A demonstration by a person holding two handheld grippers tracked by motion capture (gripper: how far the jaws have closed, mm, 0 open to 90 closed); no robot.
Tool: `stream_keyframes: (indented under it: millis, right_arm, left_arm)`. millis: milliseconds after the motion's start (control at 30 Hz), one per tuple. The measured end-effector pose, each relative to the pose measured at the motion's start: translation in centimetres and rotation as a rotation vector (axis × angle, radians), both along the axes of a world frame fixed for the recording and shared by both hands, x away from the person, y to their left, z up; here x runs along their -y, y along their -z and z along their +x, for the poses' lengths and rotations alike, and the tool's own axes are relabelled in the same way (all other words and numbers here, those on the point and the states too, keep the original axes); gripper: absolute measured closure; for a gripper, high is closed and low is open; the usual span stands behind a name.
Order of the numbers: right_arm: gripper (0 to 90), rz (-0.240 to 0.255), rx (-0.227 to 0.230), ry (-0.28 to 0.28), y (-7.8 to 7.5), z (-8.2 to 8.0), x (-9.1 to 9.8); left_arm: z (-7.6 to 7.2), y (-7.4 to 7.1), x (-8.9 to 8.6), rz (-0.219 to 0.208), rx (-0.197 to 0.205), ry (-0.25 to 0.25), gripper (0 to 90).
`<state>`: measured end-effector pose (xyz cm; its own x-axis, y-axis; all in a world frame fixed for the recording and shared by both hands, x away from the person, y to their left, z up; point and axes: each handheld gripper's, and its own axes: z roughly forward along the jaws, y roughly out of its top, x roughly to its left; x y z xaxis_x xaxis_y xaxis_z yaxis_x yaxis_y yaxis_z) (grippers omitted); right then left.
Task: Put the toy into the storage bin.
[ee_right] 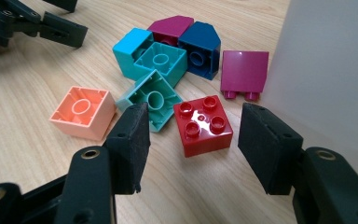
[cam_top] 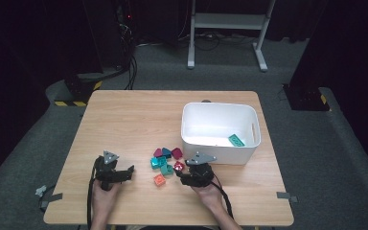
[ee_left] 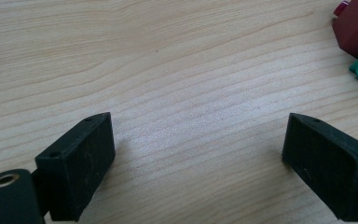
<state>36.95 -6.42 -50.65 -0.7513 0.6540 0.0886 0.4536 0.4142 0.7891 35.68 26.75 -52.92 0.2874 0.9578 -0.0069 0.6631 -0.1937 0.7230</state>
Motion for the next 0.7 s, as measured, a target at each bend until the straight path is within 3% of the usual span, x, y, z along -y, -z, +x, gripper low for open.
stream_keyframes:
  millis: [700]
  right_arm:
    - [43.3,-0.03,0.006,0.029,1.1,1.0,-1.6]
  left_arm:
    - [0.0,0.0,0.0,0.0,0.0,0.0,9.3]
